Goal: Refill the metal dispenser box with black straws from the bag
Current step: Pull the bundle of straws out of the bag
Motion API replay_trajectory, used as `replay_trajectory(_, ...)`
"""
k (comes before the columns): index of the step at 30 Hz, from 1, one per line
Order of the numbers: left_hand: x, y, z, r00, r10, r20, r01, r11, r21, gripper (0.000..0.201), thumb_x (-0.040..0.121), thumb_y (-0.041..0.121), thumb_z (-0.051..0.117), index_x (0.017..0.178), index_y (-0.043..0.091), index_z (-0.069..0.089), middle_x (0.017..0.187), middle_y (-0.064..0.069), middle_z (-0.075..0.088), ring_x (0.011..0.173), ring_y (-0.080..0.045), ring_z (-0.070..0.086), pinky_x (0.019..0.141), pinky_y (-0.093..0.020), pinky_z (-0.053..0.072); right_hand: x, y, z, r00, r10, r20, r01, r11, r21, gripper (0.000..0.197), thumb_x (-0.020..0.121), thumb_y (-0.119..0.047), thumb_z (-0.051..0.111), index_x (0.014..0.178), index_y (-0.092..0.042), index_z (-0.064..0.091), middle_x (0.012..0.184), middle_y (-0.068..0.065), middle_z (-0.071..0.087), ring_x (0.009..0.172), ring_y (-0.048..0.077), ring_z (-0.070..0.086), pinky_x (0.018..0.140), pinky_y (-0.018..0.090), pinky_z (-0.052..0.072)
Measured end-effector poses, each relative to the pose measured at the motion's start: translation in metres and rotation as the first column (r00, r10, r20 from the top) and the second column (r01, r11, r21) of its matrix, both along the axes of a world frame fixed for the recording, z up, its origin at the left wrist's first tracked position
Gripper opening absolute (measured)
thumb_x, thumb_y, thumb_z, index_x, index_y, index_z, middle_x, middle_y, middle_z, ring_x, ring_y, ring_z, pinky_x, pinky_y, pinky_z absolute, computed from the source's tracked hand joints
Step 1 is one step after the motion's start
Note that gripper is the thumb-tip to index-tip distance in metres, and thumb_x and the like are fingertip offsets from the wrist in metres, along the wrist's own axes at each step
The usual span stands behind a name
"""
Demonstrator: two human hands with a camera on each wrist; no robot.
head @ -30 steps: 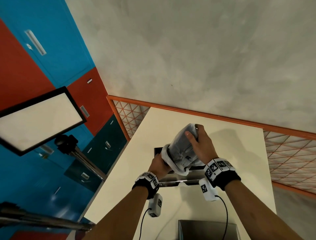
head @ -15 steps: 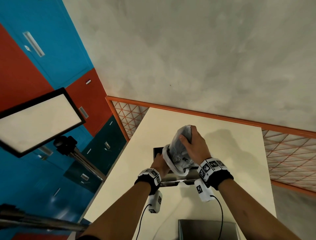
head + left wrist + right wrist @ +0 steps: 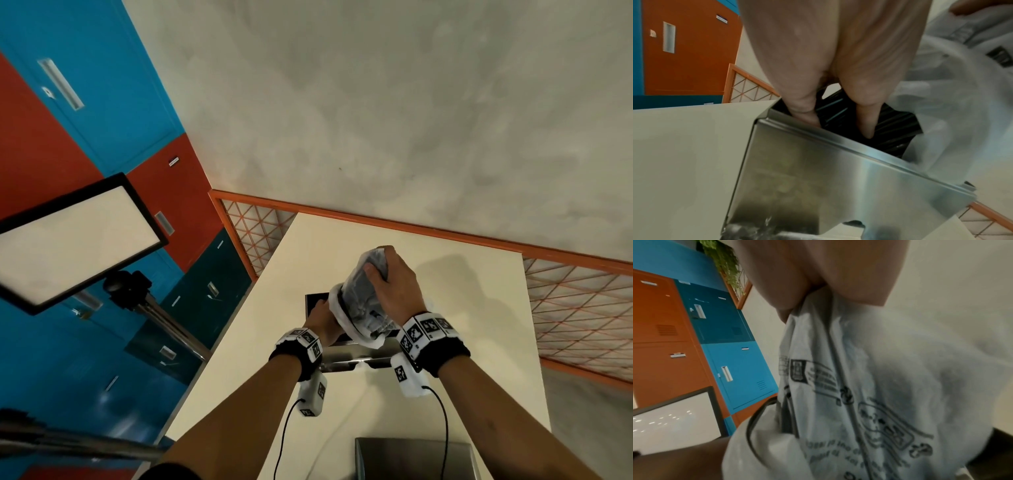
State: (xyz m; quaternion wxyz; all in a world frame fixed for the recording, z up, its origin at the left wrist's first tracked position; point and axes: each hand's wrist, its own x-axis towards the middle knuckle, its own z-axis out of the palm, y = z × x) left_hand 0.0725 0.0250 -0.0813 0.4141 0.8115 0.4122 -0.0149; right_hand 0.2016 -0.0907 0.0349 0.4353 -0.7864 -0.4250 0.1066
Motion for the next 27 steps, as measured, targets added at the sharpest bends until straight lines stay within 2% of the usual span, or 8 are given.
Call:
replay_trajectory(2,-0.004,-0.006,0.017,1.000,-0.025,-0.016,0.025,1.000,0.009,0.072,0.080,0.050,0.060,0.138,0.010,0.053,0.137,-0.017,0.058,0.123,-0.035,0.056,0.106,-0.047,0.046,-0.002,0.001,-0.001,0.999,0.033,0.017,-0.033,0.999,0.012,0.019,0.099,-0.031,0.051,0.113,-0.019,0.046,0.097,0.004,0.059,0.083,0.023,0.056,0.068,0.032,0.043)
replay_trajectory(5,-0.008,-0.007,0.028,0.980,-0.161,-0.121,0.170,0.983,0.072,0.048,0.101,0.034,0.053,0.144,0.015,0.047,0.135,-0.013,0.060,0.121,-0.036,0.054,0.106,-0.049,0.041,-0.001,0.003,-0.006,0.999,0.039,-0.030,-0.042,0.995,-0.086,0.024,0.099,-0.031,0.051,0.116,-0.016,0.045,0.096,0.004,0.061,0.086,0.026,0.059,0.069,0.030,0.041)
replay_trajectory(9,-0.015,-0.003,0.013,0.971,-0.162,-0.175,0.181,0.979,0.097,0.056,0.102,0.026,0.054,0.154,0.018,0.035,0.146,-0.011,0.053,0.130,-0.039,0.045,0.109,-0.048,0.037,0.007,0.003,-0.012,0.998,0.049,-0.028,-0.053,0.982,-0.183,0.030,0.099,-0.035,0.050,0.122,-0.016,0.043,0.101,0.006,0.063,0.091,0.028,0.061,0.072,0.031,0.042)
replay_trajectory(14,-0.017,-0.009,0.011,0.987,-0.143,-0.078,0.149,0.986,0.076,0.074,0.092,0.024,0.067,0.156,0.019,0.027,0.139,-0.011,0.053,0.126,-0.034,0.041,0.099,-0.042,0.042,0.016,-0.010,-0.029,0.993,-0.121,-0.009,0.114,0.954,-0.278,0.042,0.092,-0.053,0.046,0.124,-0.029,0.034,0.114,0.009,0.059,0.100,0.033,0.057,0.088,0.054,0.047)
replay_trajectory(17,-0.018,-0.013,0.005,0.987,-0.152,-0.056,0.156,0.985,0.078,0.079,0.091,0.032,0.068,0.157,0.024,0.025,0.142,-0.007,0.051,0.126,-0.032,0.041,0.101,-0.040,0.041,0.018,-0.015,-0.040,0.992,-0.108,-0.064,0.082,0.945,-0.317,0.039,0.093,-0.051,0.049,0.118,-0.023,0.039,0.109,0.013,0.062,0.097,0.035,0.059,0.081,0.044,0.048)
replay_trajectory(22,-0.012,-0.017,0.009,0.980,-0.187,-0.064,0.191,0.980,0.061,0.072,0.093,0.045,0.059,0.156,0.029,0.028,0.149,-0.007,0.043,0.131,-0.031,0.039,0.109,-0.046,0.039,0.006,-0.009,-0.023,0.997,0.004,-0.077,-0.018,0.982,-0.186,0.014,0.099,-0.032,0.049,0.107,-0.026,0.041,0.092,0.002,0.061,0.085,0.028,0.060,0.069,0.031,0.040)
replay_trajectory(25,-0.013,-0.008,0.002,0.985,-0.168,0.027,0.167,0.985,0.034,0.067,0.084,0.059,0.059,0.144,0.035,0.043,0.134,0.000,0.059,0.121,-0.024,0.055,0.101,-0.049,0.050,-0.001,-0.003,-0.008,0.993,0.099,-0.059,-0.101,0.995,-0.028,0.017,0.100,-0.022,0.047,0.113,-0.033,0.047,0.099,-0.005,0.062,0.088,0.015,0.060,0.072,0.028,0.043)
replay_trajectory(27,-0.017,-0.007,0.005,0.989,-0.126,0.082,0.124,0.992,0.029,0.053,0.086,0.050,0.066,0.134,0.031,0.052,0.120,0.001,0.068,0.109,-0.019,0.064,0.093,-0.047,0.055,-0.003,0.001,-0.003,0.989,0.143,-0.049,-0.142,0.990,0.024,0.021,0.101,-0.021,0.044,0.114,-0.036,0.051,0.105,-0.009,0.063,0.093,0.008,0.060,0.079,0.025,0.047)
